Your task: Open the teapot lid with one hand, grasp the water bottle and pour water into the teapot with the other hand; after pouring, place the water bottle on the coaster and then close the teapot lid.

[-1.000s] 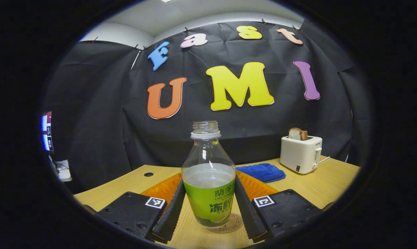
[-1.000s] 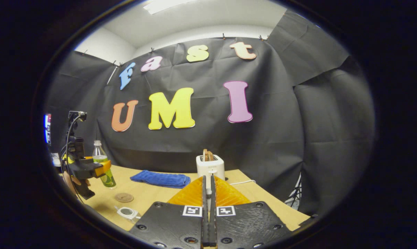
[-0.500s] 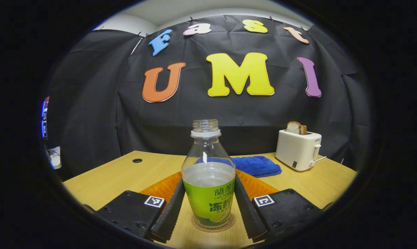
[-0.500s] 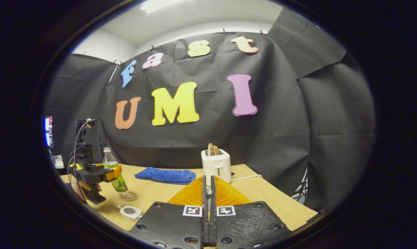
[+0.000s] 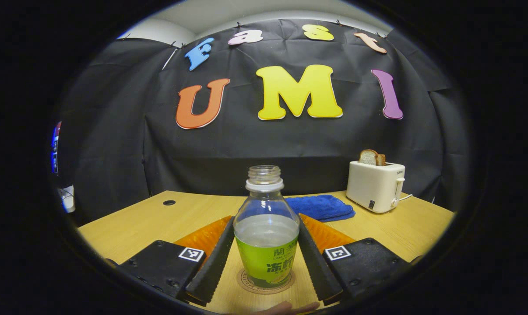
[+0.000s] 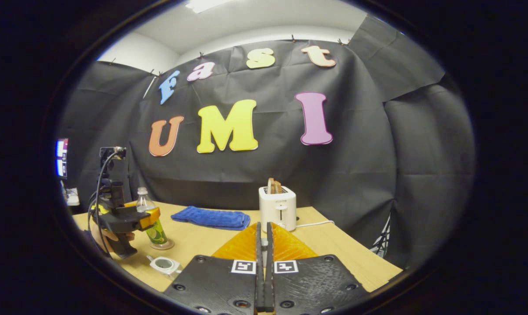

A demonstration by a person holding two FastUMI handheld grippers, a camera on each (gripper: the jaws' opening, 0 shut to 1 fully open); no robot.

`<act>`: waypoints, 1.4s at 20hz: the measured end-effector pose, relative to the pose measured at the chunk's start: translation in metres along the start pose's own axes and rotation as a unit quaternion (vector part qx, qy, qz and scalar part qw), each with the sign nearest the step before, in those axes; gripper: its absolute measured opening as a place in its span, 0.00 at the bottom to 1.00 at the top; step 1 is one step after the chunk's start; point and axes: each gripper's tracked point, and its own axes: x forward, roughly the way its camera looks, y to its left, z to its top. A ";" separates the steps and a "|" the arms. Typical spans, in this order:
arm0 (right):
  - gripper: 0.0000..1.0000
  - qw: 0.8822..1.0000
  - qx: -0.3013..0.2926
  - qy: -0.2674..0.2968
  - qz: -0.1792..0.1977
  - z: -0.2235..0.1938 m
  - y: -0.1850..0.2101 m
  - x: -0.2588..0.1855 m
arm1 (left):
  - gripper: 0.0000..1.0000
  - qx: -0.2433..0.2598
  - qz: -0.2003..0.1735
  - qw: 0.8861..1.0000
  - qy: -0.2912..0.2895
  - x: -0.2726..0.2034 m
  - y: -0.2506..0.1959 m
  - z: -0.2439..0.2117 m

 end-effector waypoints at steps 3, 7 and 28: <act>0.00 1.000 -0.003 0.001 0.002 -0.002 0.004 0.000 | 0.93 0.006 -0.002 1.000 -0.012 -0.009 -0.001 0.013; 0.00 1.000 -0.016 0.002 0.022 -0.004 0.024 -0.002 | 0.96 0.009 -0.005 0.999 -0.035 -0.035 0.000 0.036; 0.00 0.973 0.021 0.034 0.226 -0.062 0.198 -0.006 | 0.97 0.009 0.030 0.998 -0.054 -0.214 0.078 0.069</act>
